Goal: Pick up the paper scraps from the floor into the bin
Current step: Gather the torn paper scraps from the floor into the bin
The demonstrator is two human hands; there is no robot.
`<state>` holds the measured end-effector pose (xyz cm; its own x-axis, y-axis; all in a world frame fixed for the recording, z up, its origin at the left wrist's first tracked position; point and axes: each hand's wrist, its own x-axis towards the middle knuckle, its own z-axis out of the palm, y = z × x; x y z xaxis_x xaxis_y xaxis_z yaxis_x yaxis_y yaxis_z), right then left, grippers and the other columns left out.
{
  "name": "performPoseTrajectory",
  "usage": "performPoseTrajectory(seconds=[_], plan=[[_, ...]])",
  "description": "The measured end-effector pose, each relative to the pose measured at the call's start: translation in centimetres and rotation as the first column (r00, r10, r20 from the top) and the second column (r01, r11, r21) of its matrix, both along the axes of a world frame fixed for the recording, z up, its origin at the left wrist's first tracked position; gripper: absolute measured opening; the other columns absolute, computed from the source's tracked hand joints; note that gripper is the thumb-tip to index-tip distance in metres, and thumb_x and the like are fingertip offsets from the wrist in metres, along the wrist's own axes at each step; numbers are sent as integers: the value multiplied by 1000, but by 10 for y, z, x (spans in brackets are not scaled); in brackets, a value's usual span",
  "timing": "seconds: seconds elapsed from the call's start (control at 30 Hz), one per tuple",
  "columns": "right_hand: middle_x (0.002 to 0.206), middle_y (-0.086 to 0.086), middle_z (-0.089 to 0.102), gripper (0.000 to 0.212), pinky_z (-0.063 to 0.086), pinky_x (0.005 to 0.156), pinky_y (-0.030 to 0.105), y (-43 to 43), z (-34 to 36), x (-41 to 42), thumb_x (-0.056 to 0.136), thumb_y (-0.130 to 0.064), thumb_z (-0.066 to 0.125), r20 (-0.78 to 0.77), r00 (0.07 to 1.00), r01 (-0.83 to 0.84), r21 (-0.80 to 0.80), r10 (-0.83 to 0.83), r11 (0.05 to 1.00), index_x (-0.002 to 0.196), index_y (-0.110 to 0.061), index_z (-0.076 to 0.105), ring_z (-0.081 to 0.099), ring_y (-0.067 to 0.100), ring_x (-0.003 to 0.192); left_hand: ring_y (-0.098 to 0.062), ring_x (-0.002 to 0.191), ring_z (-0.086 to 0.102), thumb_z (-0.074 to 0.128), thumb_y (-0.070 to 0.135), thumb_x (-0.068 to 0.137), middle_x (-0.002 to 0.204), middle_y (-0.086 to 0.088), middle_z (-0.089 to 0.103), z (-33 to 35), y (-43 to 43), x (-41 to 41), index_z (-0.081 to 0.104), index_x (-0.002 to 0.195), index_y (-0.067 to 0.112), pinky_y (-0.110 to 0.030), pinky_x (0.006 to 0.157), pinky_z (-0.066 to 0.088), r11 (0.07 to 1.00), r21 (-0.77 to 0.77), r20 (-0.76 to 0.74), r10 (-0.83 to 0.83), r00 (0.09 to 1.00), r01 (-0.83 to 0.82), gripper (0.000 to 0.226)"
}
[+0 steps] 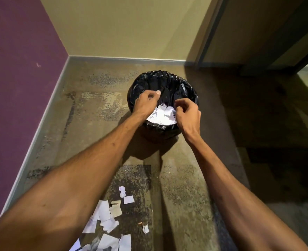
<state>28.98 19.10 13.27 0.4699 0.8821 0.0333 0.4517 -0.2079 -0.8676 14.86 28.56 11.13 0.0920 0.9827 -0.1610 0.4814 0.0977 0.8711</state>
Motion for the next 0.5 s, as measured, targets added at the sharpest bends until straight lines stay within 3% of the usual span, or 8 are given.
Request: performPoseTrajectory(seconds=[0.13,0.27,0.4,0.5], plan=[[90,-7,76,29,62,78,43,-26,-9,-21,89,-3,49,-12,1000,-8,187,11,982,93,-18,74,73,13,86,-11,109,67,59,38,107,123,2,74,2,-28,-25,71,126,17,-29,95,54,977,214,29,2,1000,-8,30],[82,-3,70,22,56,72,41,-51,-28,-57,87,0,51,23,997,-81,258,77,963,83,-14,68,66,18,79,-9,105,66,56,32,107,119,4,70,-11,-57,-56,70,123,21,-30,88,61,903,429,-20,4,1000,5,24],[81,-6,69,20,52,63,40,-81,-73,-99,86,-8,53,70,962,-269,105,263,957,79,-21,66,63,15,71,-14,116,57,51,21,107,123,5,64,-35,-98,-97,66,125,22,-24,96,47,824,561,-185,32,982,79,23],[86,-10,73,20,56,67,38,-104,-121,-124,88,-15,53,95,899,-410,-162,428,897,85,-26,69,66,11,75,-16,120,53,50,21,106,126,6,61,-73,-129,-135,64,127,27,-27,93,44,871,488,-278,87,957,63,26]])
